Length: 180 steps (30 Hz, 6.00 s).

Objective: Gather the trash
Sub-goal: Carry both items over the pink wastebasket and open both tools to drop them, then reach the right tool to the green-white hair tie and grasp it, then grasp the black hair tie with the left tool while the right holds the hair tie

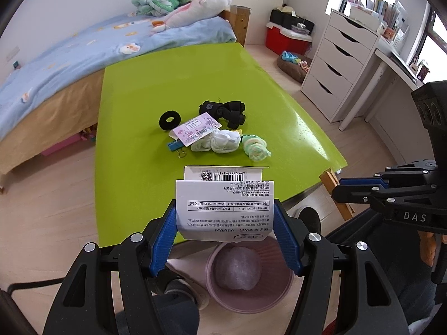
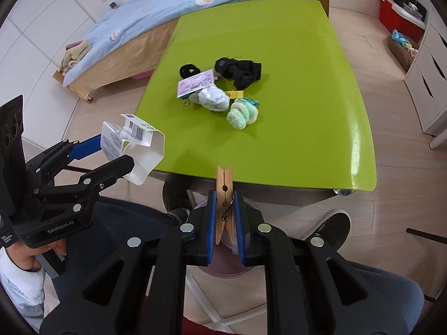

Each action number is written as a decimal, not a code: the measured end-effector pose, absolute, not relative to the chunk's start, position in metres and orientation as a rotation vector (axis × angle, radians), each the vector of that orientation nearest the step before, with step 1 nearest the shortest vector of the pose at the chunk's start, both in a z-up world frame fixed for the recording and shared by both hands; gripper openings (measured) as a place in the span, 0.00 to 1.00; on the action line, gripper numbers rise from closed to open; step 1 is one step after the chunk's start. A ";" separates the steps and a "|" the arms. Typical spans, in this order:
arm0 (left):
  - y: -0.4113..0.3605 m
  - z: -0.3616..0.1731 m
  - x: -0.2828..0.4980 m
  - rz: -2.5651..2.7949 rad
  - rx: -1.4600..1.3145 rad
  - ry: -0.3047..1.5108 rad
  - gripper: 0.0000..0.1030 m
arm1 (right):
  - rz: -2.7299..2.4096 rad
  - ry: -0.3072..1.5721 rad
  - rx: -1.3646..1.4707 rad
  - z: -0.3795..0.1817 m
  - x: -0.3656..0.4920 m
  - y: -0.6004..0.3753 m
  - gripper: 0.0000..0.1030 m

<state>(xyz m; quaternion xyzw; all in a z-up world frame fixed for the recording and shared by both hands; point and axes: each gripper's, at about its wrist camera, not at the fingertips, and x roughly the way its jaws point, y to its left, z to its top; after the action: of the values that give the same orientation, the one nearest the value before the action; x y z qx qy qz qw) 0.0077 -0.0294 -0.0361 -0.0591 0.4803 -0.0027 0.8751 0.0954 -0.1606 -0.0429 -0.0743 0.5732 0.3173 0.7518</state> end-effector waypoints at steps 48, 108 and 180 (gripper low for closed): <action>-0.085 -0.057 -0.038 -0.121 -0.122 1.069 0.63 | 0.565 1.156 -0.123 -0.029 0.069 -0.216 0.92; -0.005 -0.031 -0.019 0.076 -0.255 0.962 0.93 | 0.638 1.305 -0.282 -0.115 0.197 -0.078 0.76; 0.079 -0.115 0.203 0.184 -0.357 1.276 0.29 | 0.593 1.209 -0.213 -0.082 0.176 -0.153 0.24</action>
<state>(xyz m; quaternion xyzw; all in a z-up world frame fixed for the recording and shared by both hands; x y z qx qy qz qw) 0.2031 0.0790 -0.1150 -0.1657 0.5913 0.0853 0.7846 0.1763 -0.1530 -0.0824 -0.0986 0.5588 0.2740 0.7765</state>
